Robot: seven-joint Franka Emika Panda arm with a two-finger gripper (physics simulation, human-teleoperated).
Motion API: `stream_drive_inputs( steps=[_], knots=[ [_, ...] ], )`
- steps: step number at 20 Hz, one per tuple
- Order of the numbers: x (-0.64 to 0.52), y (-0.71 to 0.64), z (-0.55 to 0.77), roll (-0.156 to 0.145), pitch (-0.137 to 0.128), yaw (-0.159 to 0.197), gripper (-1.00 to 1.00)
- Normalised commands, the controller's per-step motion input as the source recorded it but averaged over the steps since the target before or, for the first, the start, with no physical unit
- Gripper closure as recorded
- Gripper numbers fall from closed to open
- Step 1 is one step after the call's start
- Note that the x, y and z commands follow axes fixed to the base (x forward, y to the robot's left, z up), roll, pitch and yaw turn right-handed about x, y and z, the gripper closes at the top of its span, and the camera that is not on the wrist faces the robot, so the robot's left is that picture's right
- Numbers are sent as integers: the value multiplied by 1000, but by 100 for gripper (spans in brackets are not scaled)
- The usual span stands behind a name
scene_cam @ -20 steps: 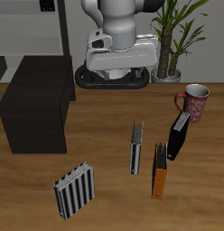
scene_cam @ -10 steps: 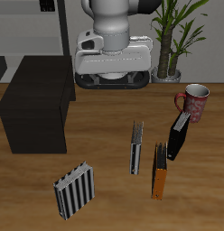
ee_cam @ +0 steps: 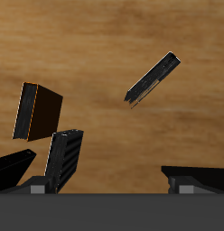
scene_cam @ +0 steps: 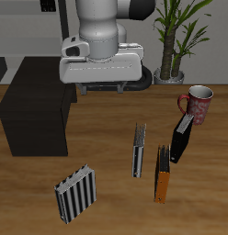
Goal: Place the right striped book flat on top of the shelf
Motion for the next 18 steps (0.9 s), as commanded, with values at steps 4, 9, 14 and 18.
stream_drive_inputs(
  steps=[4, 9, 14, 18],
  knots=[
    [475, -462, -6, -53, -31, -83, -100],
    [361, -395, -65, -80, -58, -56, -100],
    [355, -184, -238, -32, -28, -82, -100],
    [314, 3, -450, 9, -6, -104, -100]
  ],
)
